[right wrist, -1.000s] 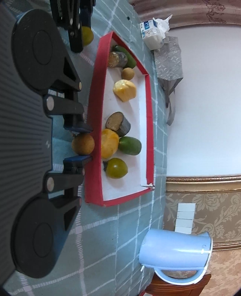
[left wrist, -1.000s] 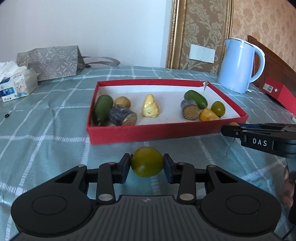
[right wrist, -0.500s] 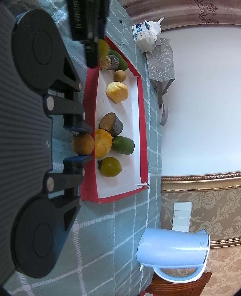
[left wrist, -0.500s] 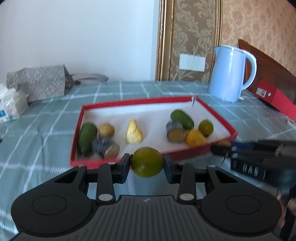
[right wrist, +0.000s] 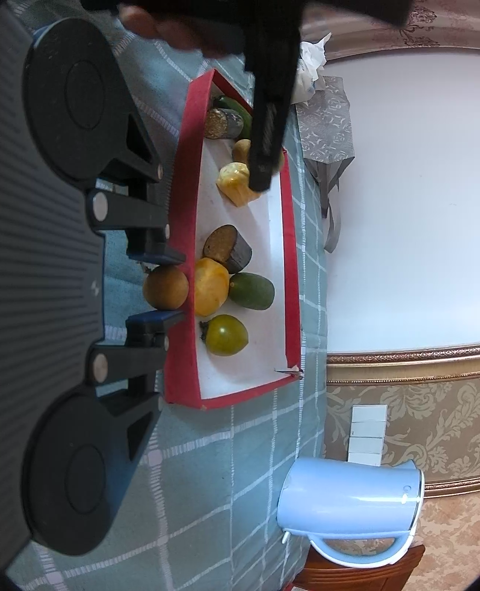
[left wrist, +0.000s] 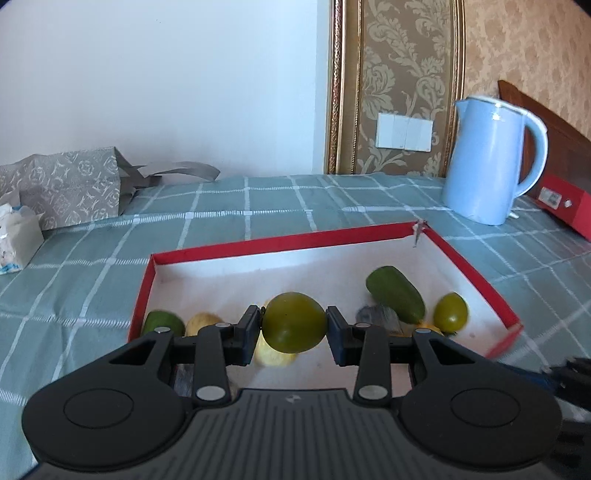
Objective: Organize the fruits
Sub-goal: 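Carry the green tomato into the tray and open the left gripper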
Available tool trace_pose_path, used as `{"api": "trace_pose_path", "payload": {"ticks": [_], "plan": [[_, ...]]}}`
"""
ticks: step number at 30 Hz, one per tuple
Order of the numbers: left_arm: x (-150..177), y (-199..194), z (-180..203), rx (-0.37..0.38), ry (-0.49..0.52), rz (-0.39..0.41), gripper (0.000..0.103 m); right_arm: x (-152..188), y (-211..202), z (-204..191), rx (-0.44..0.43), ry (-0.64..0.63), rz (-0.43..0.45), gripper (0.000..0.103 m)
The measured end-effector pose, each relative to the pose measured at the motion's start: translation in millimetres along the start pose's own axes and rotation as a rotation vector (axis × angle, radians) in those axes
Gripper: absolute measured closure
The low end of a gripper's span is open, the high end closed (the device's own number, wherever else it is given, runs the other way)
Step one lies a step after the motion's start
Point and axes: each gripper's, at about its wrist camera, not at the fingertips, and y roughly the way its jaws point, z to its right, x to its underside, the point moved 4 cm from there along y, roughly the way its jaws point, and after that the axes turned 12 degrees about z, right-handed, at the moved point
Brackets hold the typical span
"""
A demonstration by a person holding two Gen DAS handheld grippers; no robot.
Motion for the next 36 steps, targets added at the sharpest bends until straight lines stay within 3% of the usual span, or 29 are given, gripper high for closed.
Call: {"api": "trace_pose_path", "payload": {"ticks": [6,8,15,16,18,20,26,36], "plan": [[-2.1,21.4,13.5,-0.028,0.087,0.016,0.065,0.3,2.3,0.4,-0.005,-0.004,-0.006,0.079],[-2.0,32.9,14.9,-0.006,0.063,-0.013,0.065,1.0,2.9,-1.1,-0.008,-0.008,-0.01,0.079],[-2.7,46.7,16.2,-0.056,0.075,0.002,0.063,2.9,4.5,-2.6,-0.015,-0.01,-0.02,0.079],[-2.9,47.4,15.8,-0.059,0.072,0.002,0.06,3.2,5.3,-2.7,-0.016,-0.01,-0.022,0.079],[-2.7,50.2,13.8,-0.058,0.058,-0.009,0.042,3.2,5.6,-3.1,-0.017,-0.012,-0.022,0.079],[-0.2,55.2,8.7,-0.05,0.015,-0.029,0.029,3.5,4.9,-3.4,-0.017,-0.012,-0.02,0.079],[2.3,53.6,2.5,-0.099,0.034,-0.007,0.029,4.1,5.4,-2.6,-0.019,-0.009,-0.024,0.079],[1.1,0.4,-9.8,-0.131,0.007,0.025,0.029,3.5,4.3,-2.6,-0.014,-0.014,-0.019,0.079]]}}
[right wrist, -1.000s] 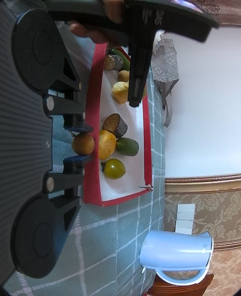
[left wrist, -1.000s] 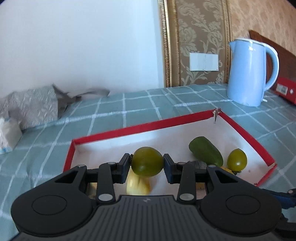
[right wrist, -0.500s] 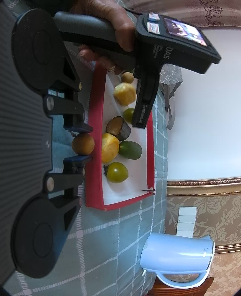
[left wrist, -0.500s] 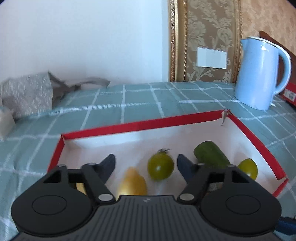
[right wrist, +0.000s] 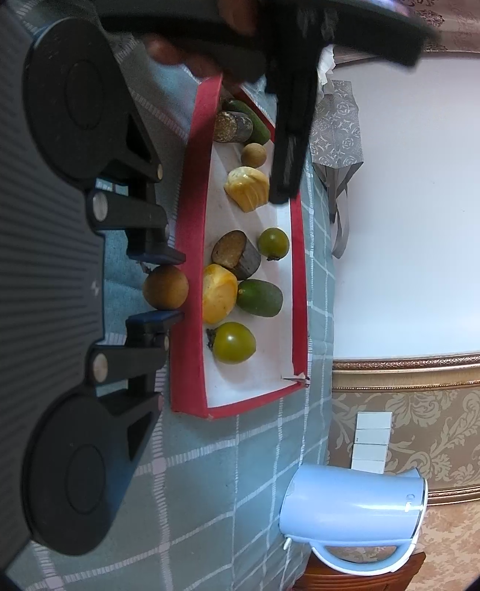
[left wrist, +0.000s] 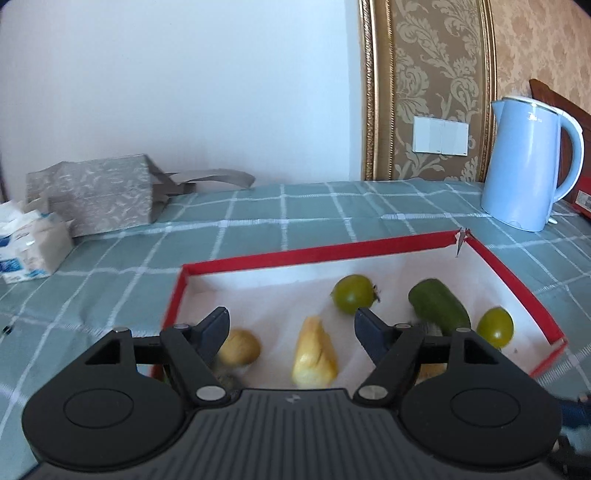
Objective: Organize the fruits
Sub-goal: 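Carry the green tomato into the tray and open the left gripper, then carry the small brown fruit into the tray and open the right gripper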
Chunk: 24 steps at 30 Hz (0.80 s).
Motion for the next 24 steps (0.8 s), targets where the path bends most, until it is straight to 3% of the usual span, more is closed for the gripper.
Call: {"api": "trace_pose_path", "payload": {"ticks": [9,13,17,24], "plan": [[32.8,-45.6,-22.3,0.012,-0.078,-0.04,0.028,1.2,-1.6,-2.8,0.008,-0.012,0.003,0.079],[38.4,-61.1,-24.9,-0.011,-0.047,0.0,0.025,0.4,-2.4,-3.9,0.012,-0.014,0.011,0.079],[45.2,-71.0,-28.8,0.051,-0.101,-0.014,0.025,-1.6,-4.5,-4.7,0.017,-0.014,0.021,0.079],[64.2,-70.1,-28.9,0.066,-0.1,-0.077,0.025,-12.5,-4.1,-13.8,0.011,-0.037,0.037,0.079]]}}
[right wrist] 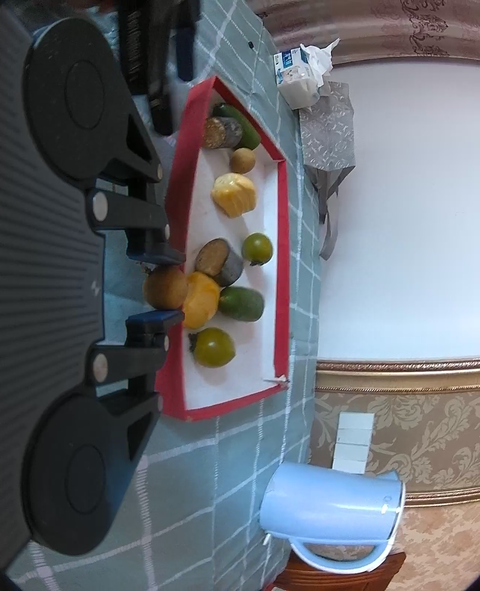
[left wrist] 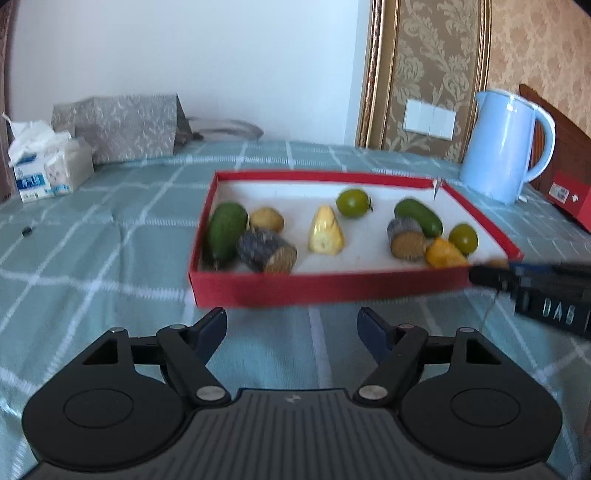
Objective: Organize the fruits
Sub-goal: 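Carry the small brown fruit into the tray and open the right gripper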
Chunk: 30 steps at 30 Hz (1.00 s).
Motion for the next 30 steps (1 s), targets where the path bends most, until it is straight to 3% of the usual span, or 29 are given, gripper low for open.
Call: {"api": "trace_pose_path", "payload": {"ticks": [12,20,30], "plan": [[7.9,4.9,4.7,-0.006,0.048,-0.02,0.023,-48.6,46.3,-42.2,-0.056,-0.094,0.032,0.079],[6.3,3.3,1.2,-0.008,0.006,-0.015,0.023,-42.7,88.3,-61.3,-0.055,-0.135,-0.027,0.079],[6.3,4.8,1.9,0.004,0.008,-0.019,0.018,-33.2,112.5,-53.5,-0.004,-0.106,-0.079,0.079]]}}
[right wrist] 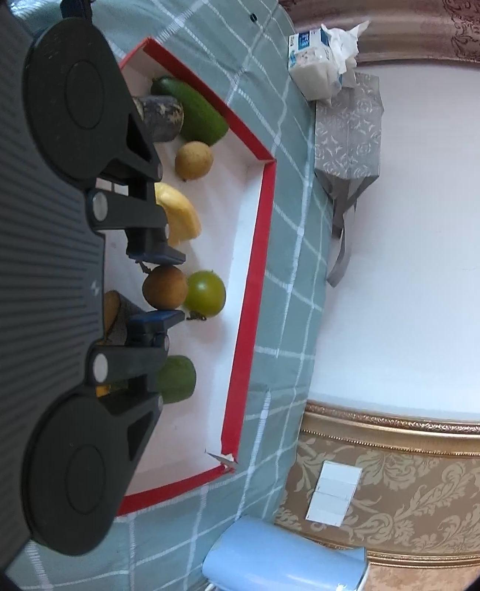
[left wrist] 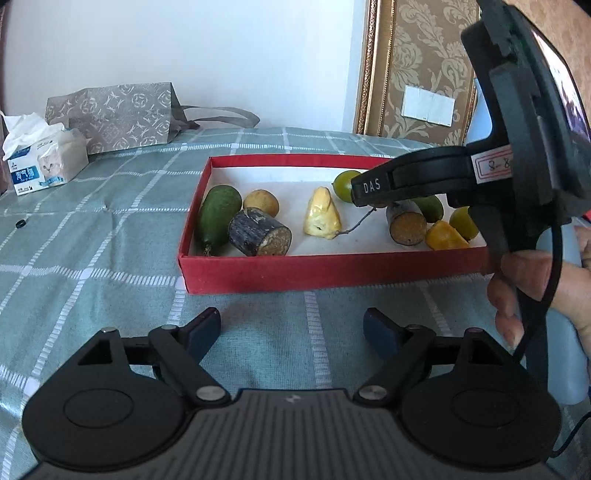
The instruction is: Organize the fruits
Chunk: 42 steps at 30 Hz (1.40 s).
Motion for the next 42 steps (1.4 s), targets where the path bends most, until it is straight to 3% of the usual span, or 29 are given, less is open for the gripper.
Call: {"api": "trace_pose_path", "payload": {"ticks": [1,7,14,15,17,19,25,29,37,42], "plan": [[-0.1,-0.1,-0.1,0.001,-0.001,0.0,0.018,0.1,1.2,0.8,-0.004,-0.002,-0.003,0.078],[-0.2,-0.4,0.3,-0.001,0.005,0.0,0.018,-4.4,-7.6,7.8,-0.001,0.029,0.036,0.048],[0.5,-0.5,2.0,-0.003,0.017,0.0,0.018,-13.1,-40.9,24.4,0.01,0.057,0.084,0.045],[0.8,-0.5,2.6,-0.005,0.021,0.001,0.018,-11.5,-49.9,27.4,0.009,0.06,0.091,0.042],[1.1,-0.4,3.7,-0.007,0.026,0.001,0.018,-7.4,-66.9,35.0,0.019,0.076,0.11,0.027],[1.3,-0.6,4.0,-0.007,0.026,0.002,0.018,-0.2,-83.0,43.3,0.019,0.1,0.113,0.021],[1.5,-1.6,3.7,-0.005,0.017,0.005,0.018,36.4,-119.6,50.6,0.018,0.162,0.048,0.019],[1.9,-2.5,3.3,-0.016,0.018,0.01,0.018,56.8,-132.5,38.9,0.065,0.095,0.052,0.018],[-0.1,-3.2,1.7,-0.029,0.008,0.014,0.018,61.4,-123.6,37.7,0.085,0.106,0.014,0.009],[-2.4,-10.6,3.7,-0.024,-0.02,0.02,0.018,55.4,-128.3,33.2,0.09,0.117,0.044,0.004]]}}
